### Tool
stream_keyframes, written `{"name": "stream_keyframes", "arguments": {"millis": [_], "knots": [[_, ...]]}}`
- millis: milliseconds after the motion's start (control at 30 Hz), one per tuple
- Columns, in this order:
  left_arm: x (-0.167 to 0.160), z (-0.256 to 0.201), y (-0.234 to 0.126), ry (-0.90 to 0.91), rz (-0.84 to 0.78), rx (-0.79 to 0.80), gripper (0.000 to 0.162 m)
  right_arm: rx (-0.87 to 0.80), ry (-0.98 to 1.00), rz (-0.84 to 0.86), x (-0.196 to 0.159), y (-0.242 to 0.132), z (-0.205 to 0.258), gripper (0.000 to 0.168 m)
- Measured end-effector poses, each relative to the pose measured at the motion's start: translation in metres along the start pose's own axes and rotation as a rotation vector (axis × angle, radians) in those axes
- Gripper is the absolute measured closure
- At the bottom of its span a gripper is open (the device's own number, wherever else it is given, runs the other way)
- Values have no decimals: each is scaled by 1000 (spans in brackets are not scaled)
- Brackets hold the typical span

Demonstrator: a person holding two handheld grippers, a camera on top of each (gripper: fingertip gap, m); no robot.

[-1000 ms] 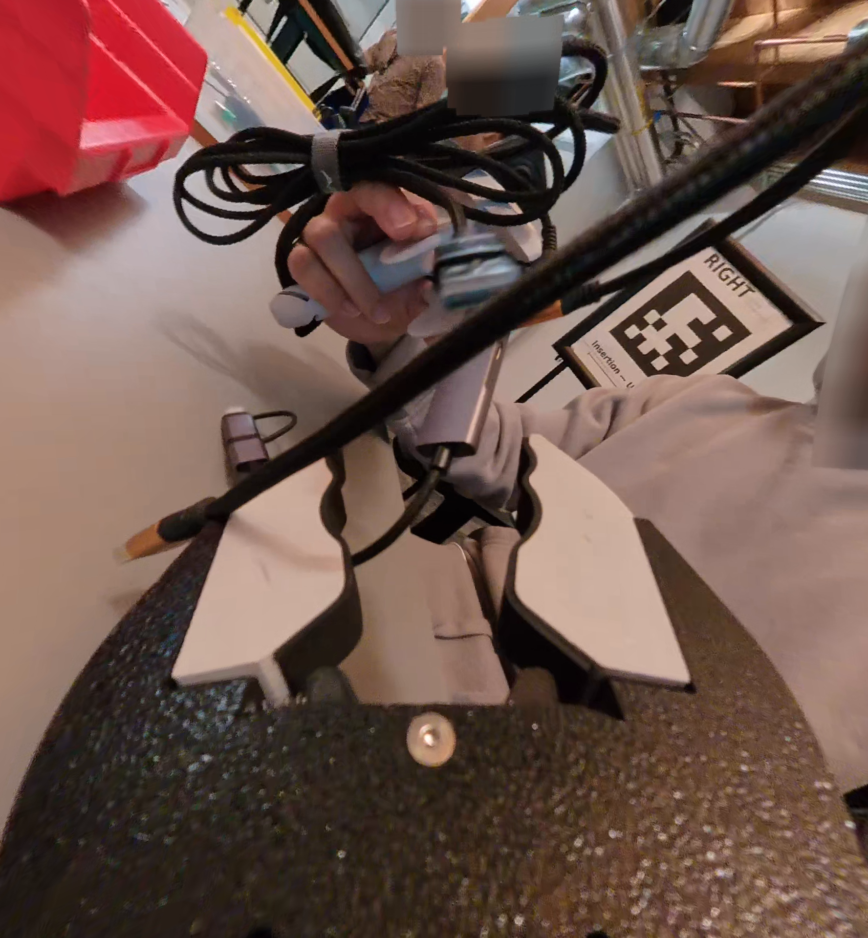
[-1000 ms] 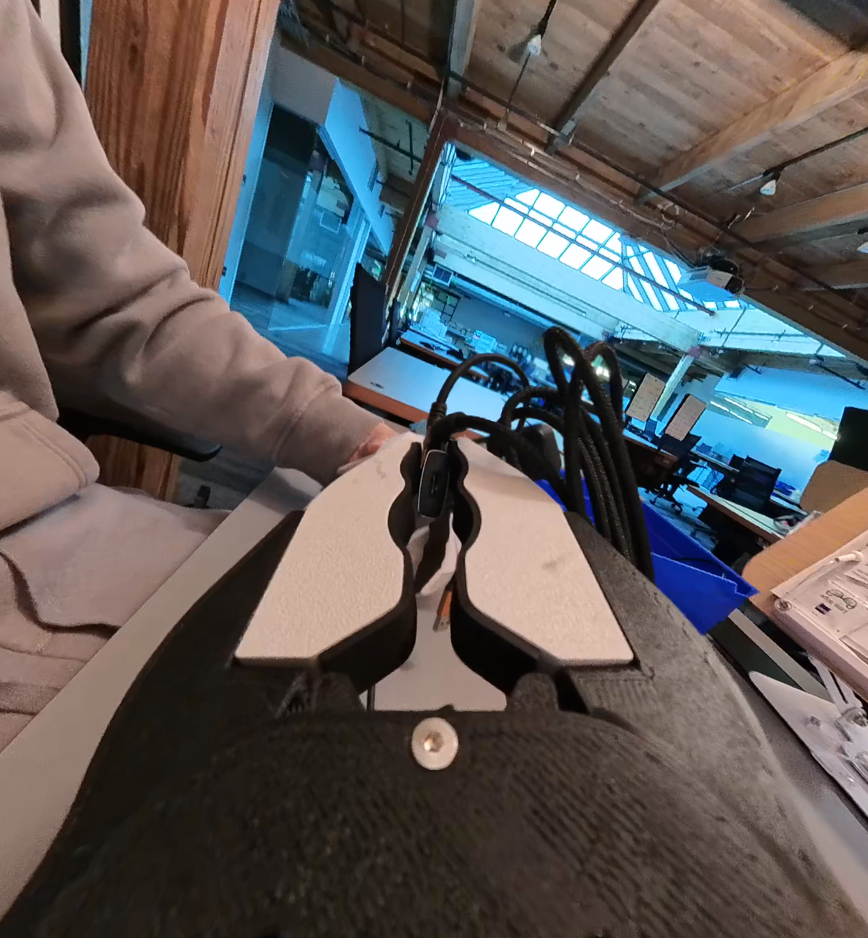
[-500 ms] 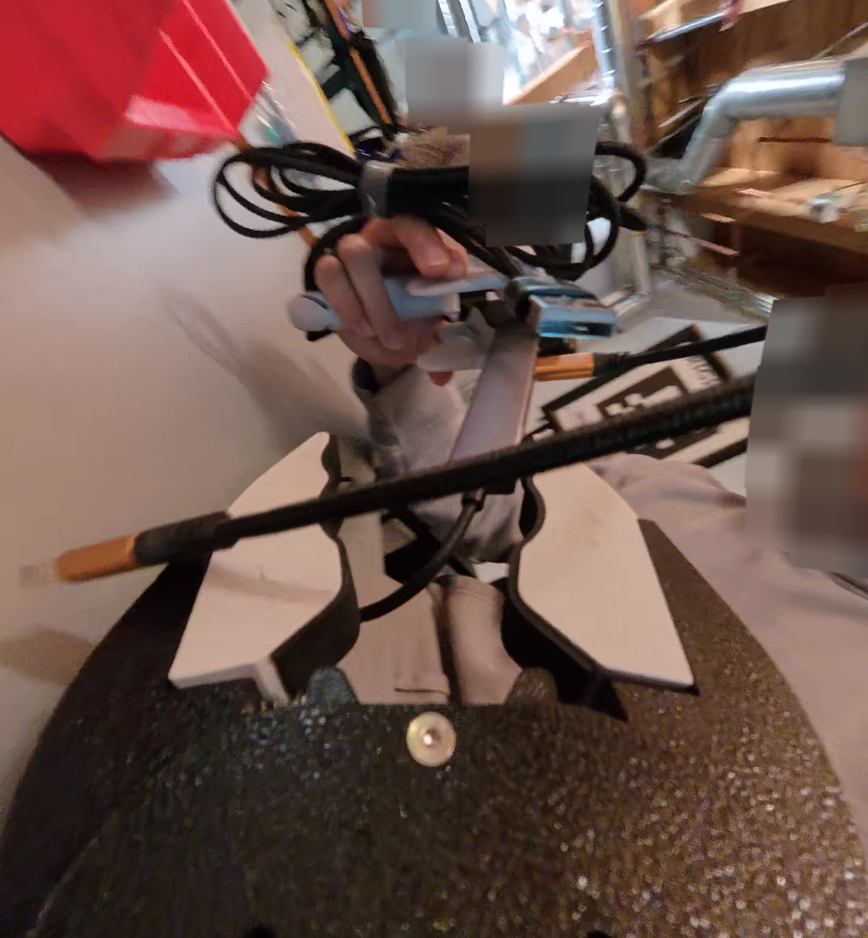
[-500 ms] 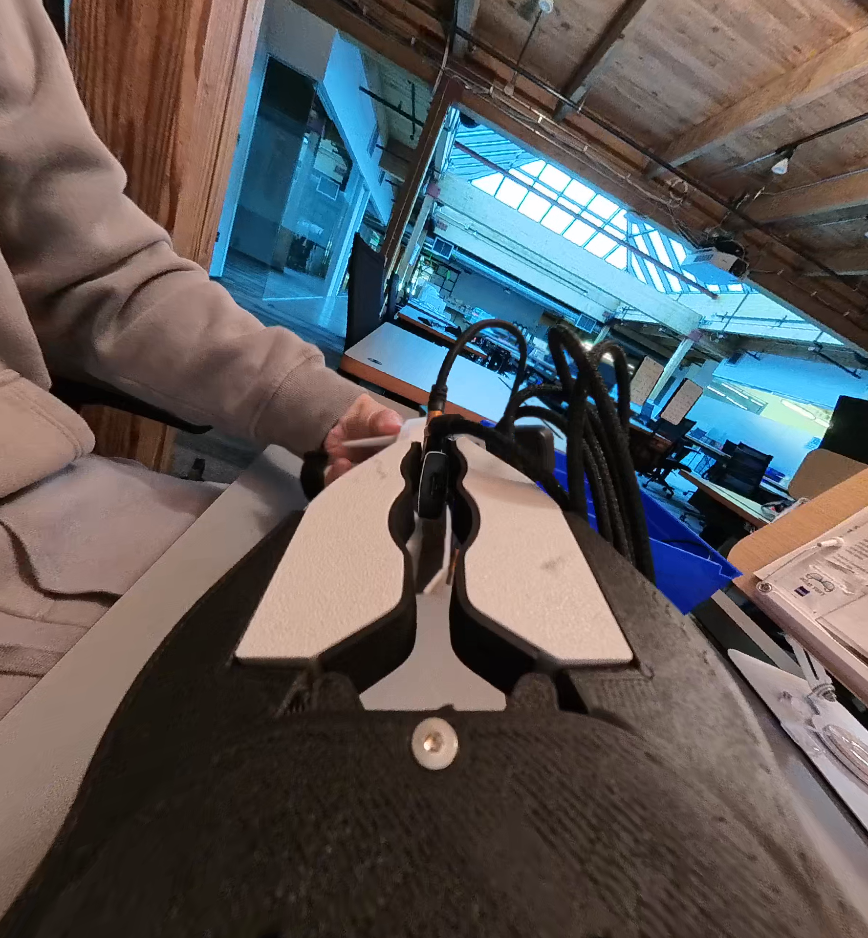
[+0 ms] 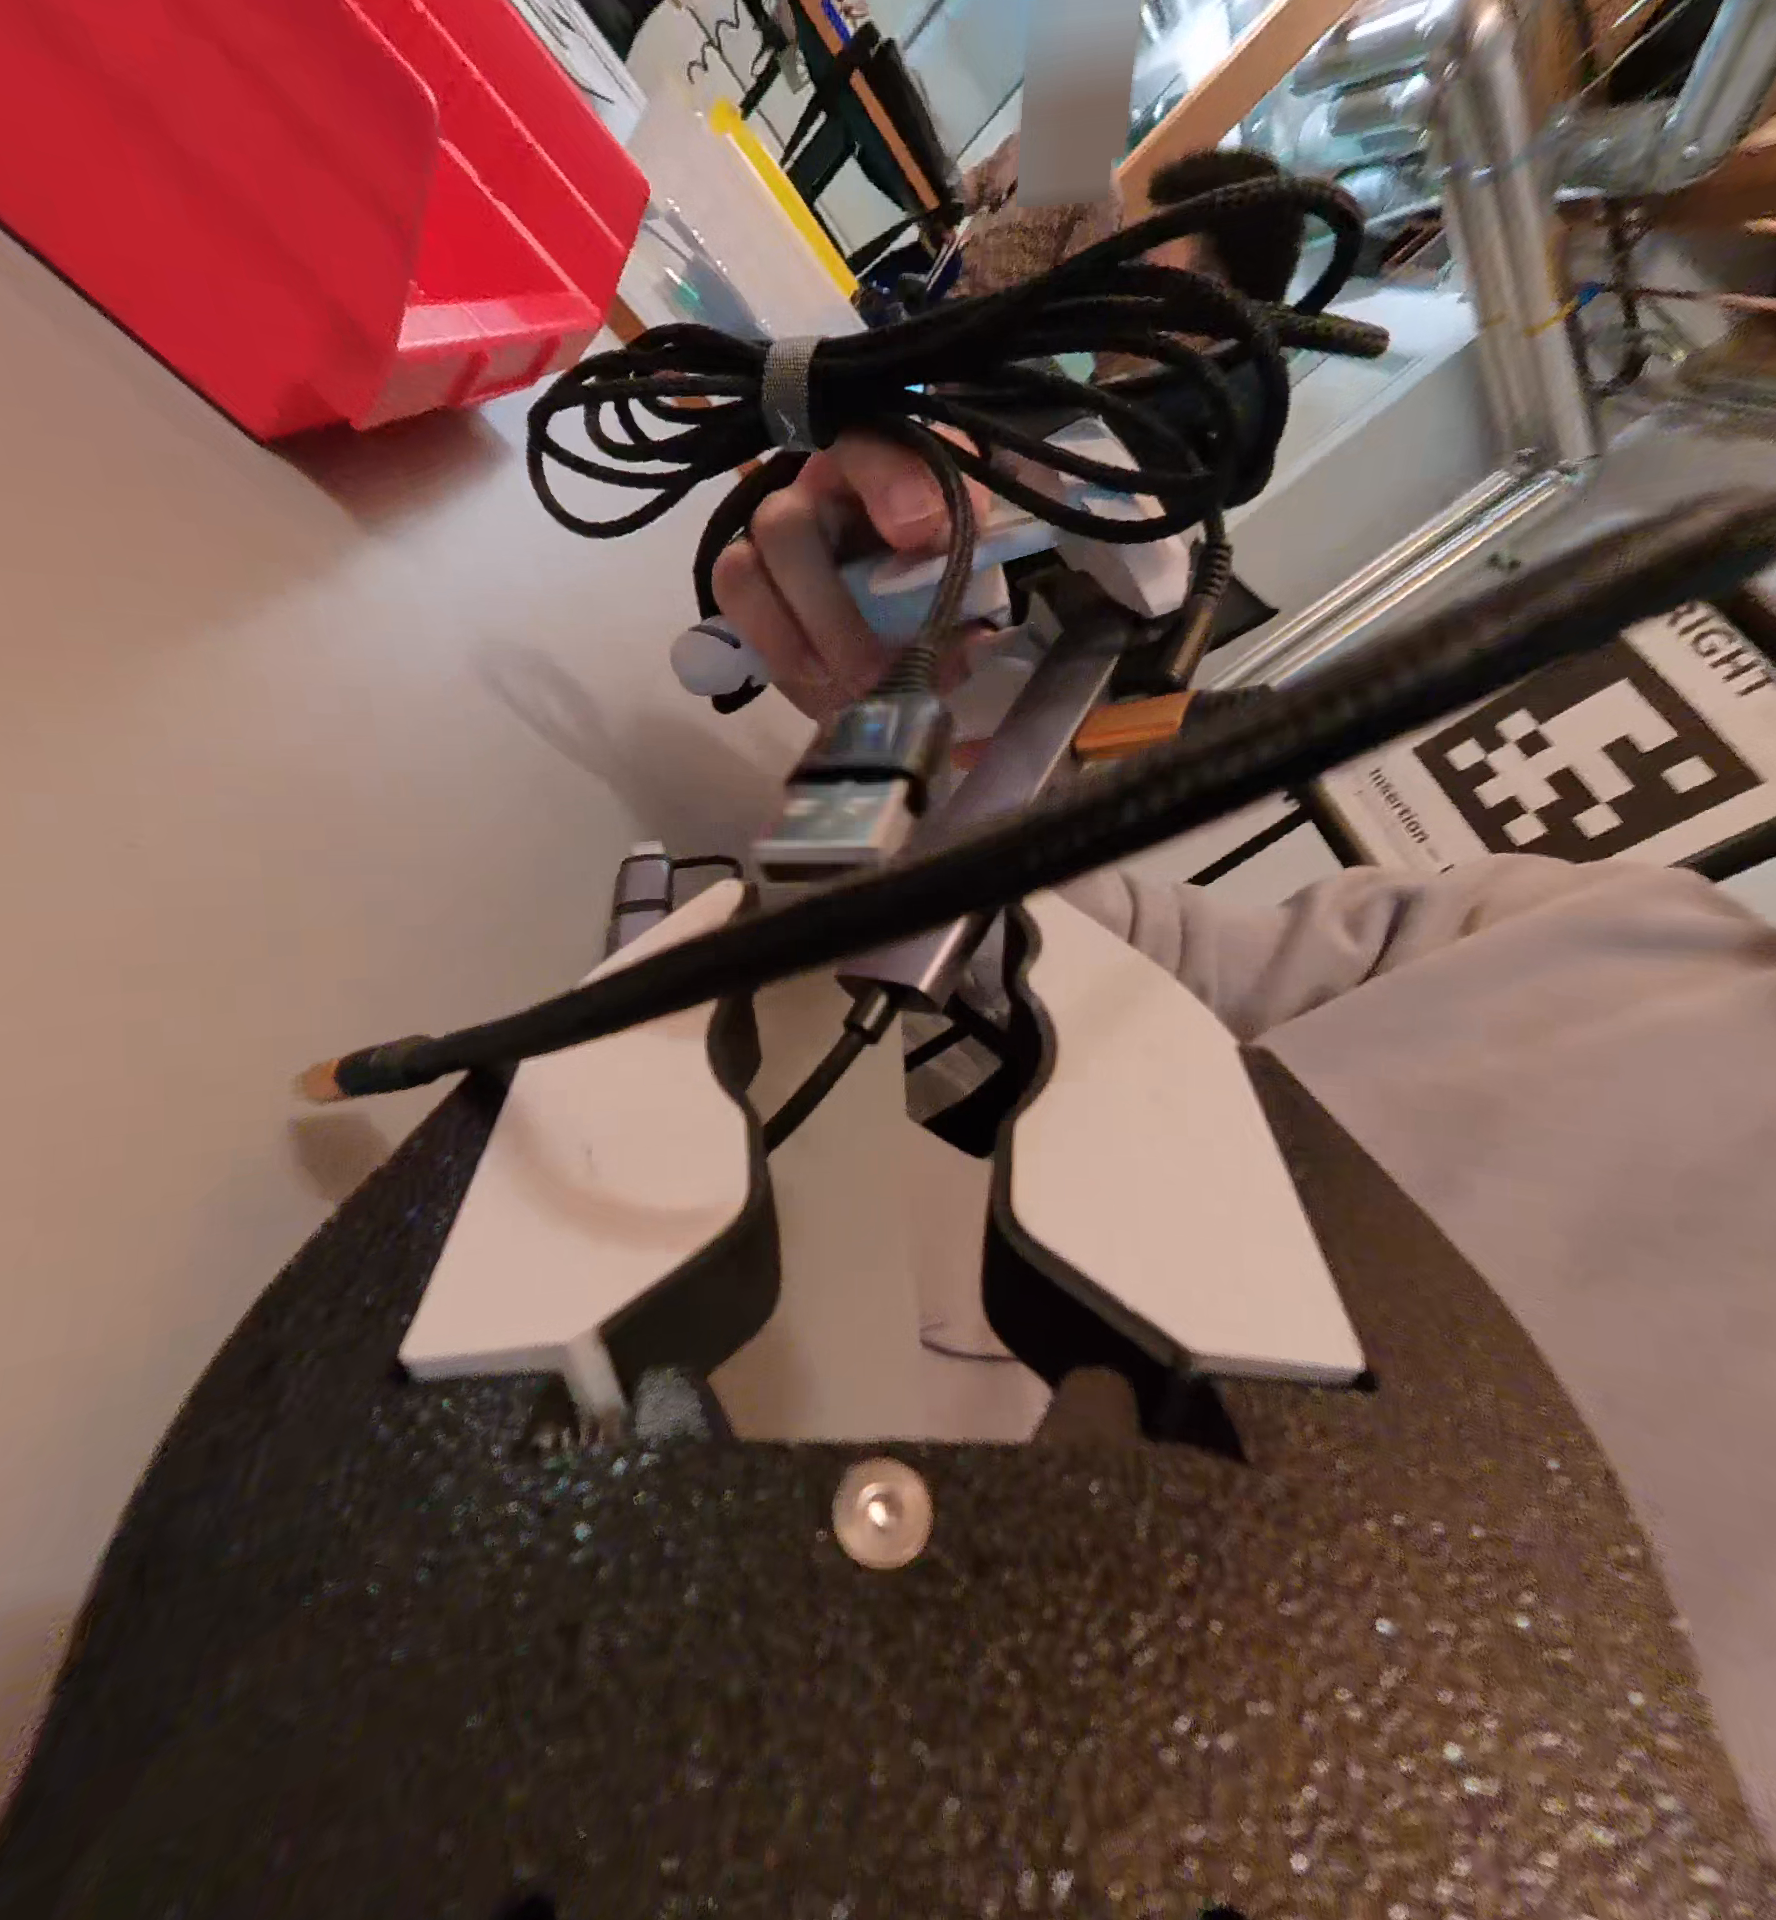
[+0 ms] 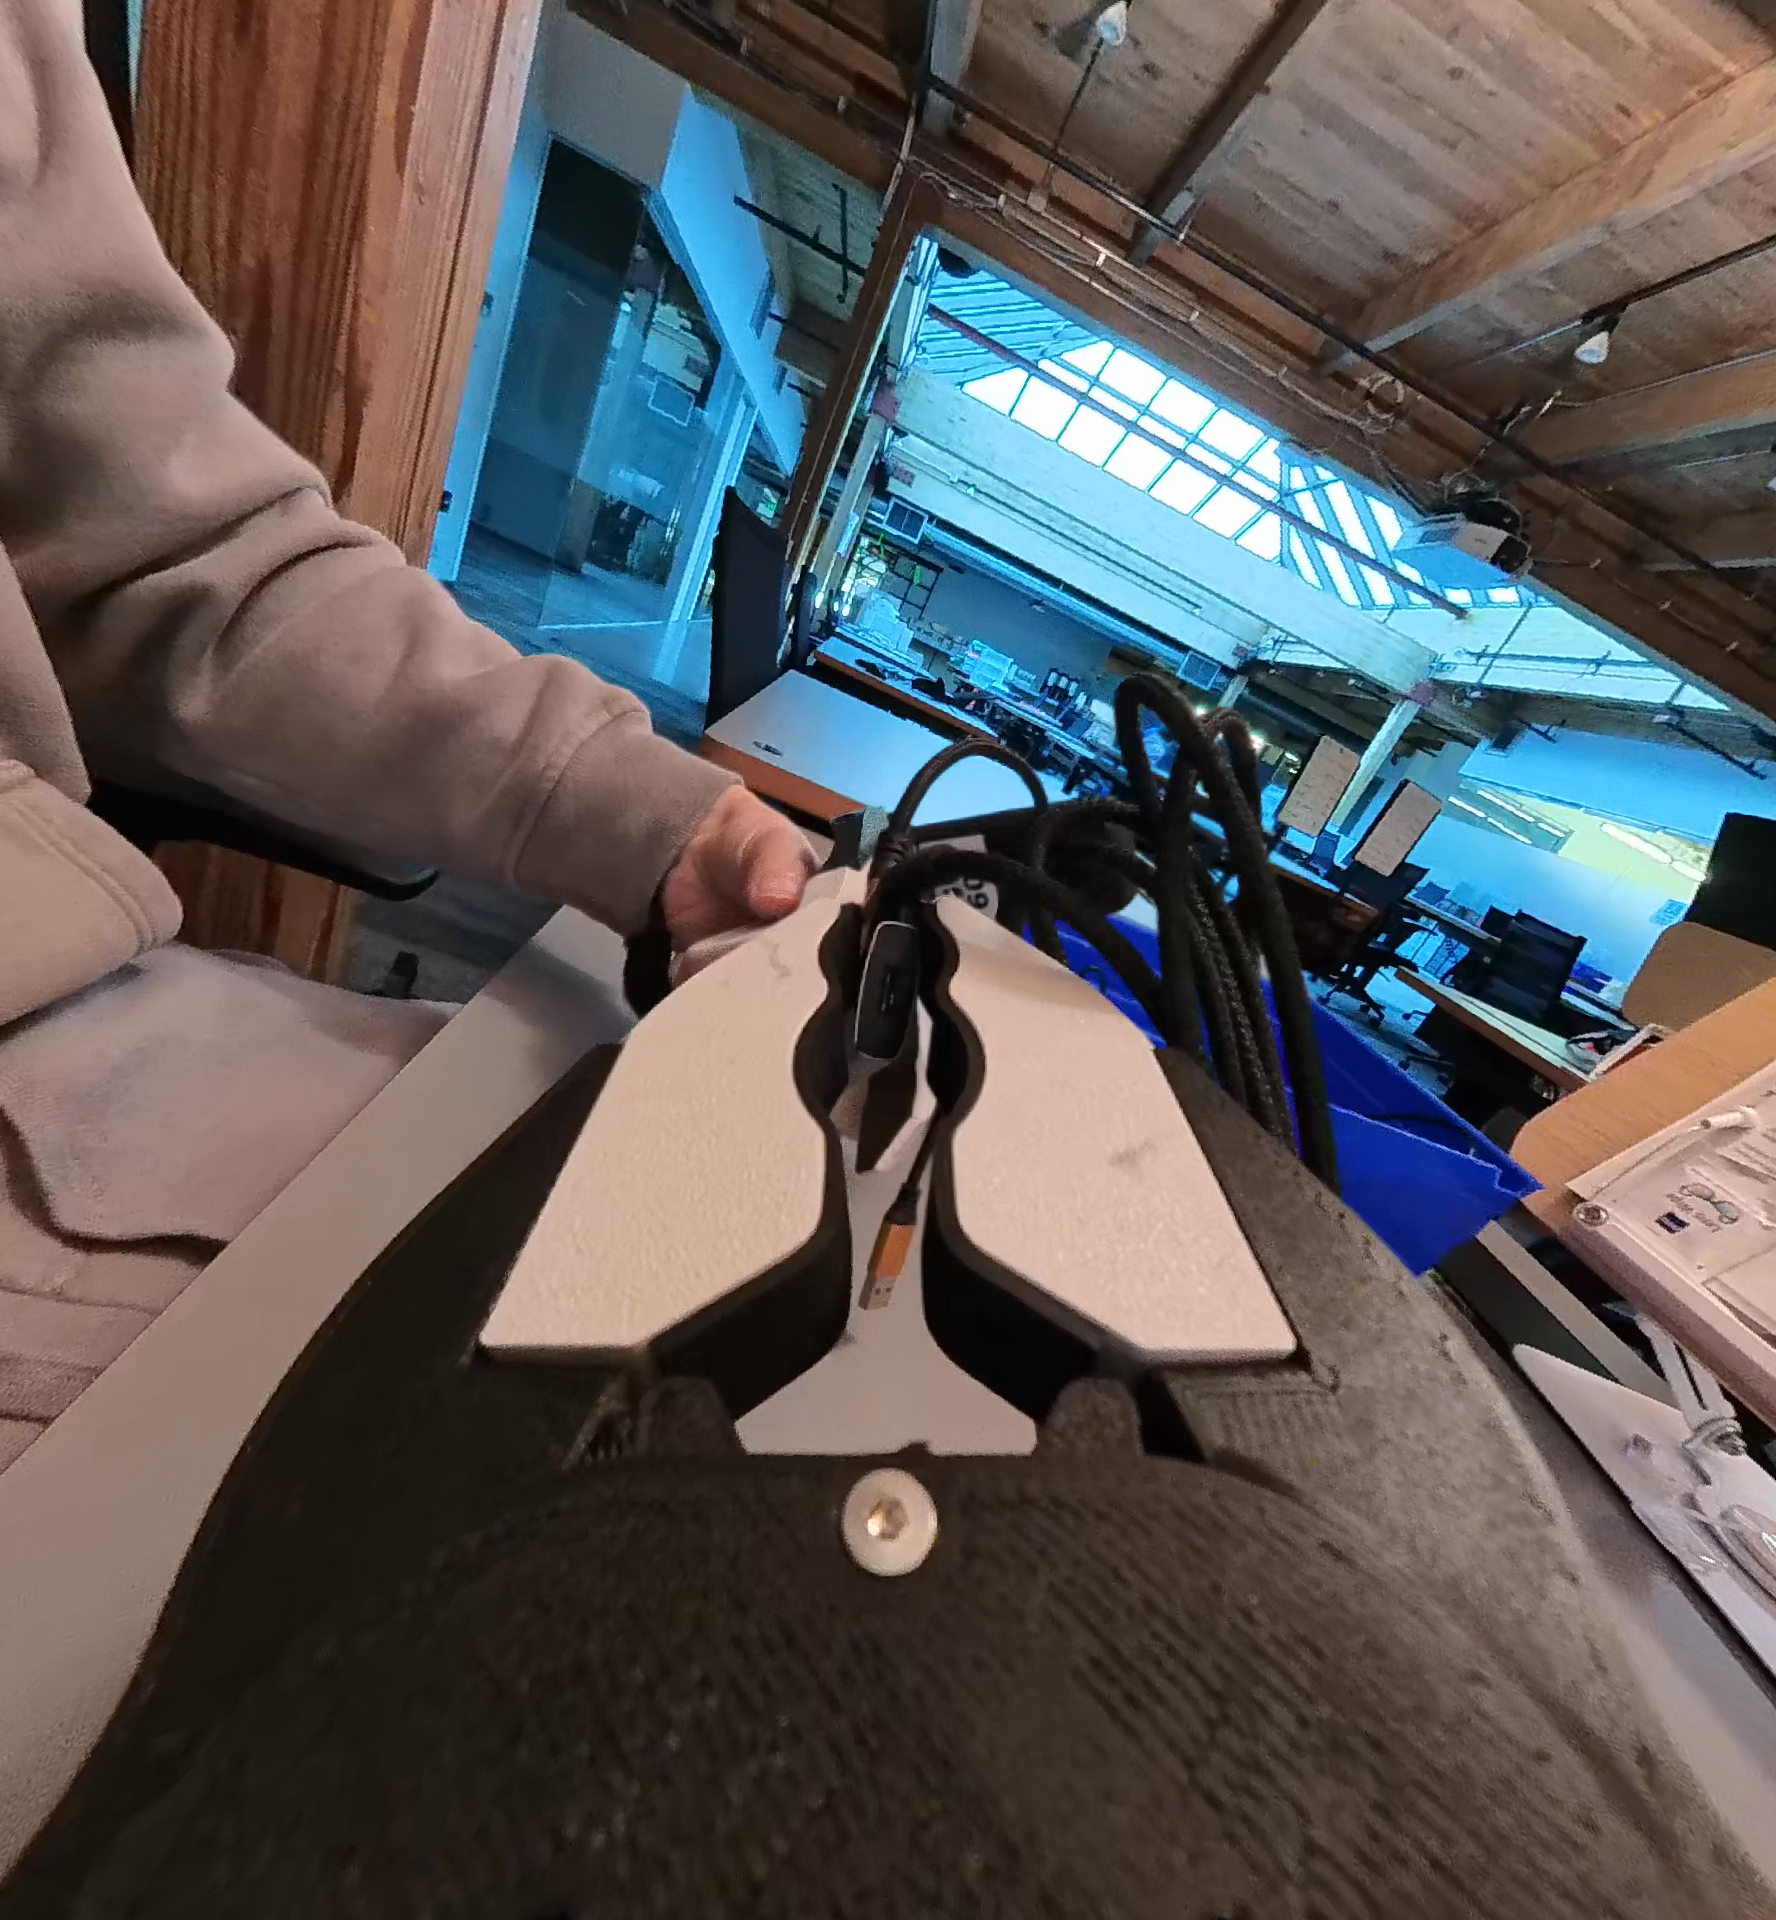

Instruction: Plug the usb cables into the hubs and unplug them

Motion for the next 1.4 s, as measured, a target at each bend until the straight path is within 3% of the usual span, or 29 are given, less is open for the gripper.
{"name": "stream_keyframes", "arguments": {"millis": [267, 333, 433, 633, 733, 867, 900, 967, 1000, 1033, 1100, 1233, 1400], "knots": [[-3, 2, 9, -106, -110, -140, 97, -19, 3, -112, 8, -5, -2, 158], [-5, -2, 13, -145, -95, -222, 101, -15, 7, -137, 9, -6, -2, 158], [-5, -13, 12, -98, -103, -344, 138, -30, 6, -125, 8, -9, -3, 157], [11, -20, 2, 142, -210, -57, 140, -140, 24, -74, -2, -19, -11, 155], [23, -24, -8, 381, -270, 240, 140, -259, 80, 46, -14, -23, -21, 148], [44, -34, -25, 625, -319, 685, 140, -438, 106, 246, -15, -28, -34, 120], [47, -35, -27, 673, -304, 793, 140, -478, 95, 245, -8, -25, -36, 109], [51, -37, -29, 794, -283, 971, 141, -551, 56, 230, 9, -18, -41, 107], [52, -40, -29, 833, -274, 1022, 153, -571, 29, 217, 18, -13, -41, 105], [52, -41, -28, 853, -273, 1082, 153, -567, 6, 204, 26, -6, -39, 109], [51, -42, -21, 917, -243, 1125, 153, -600, -21, 222, 34, 4, -39, 120], [42, -36, -9, 969, -189, 1112, 153, -702, 81, 350, 8, 7, -46, 117], [30, -47, -2, 1304, -121, 1147, 153, -669, 206, 115, 11, 5, -47, 123]]}}
Point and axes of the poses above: each gripper's, where its closed fingertips meet, y out along the fingers, x out of its top, z = x × y across the jaws, the point moved 7 cm from there along -y, back along the fingers, and after that the axes turned 13 degrees about x, right-handed, at the moved point
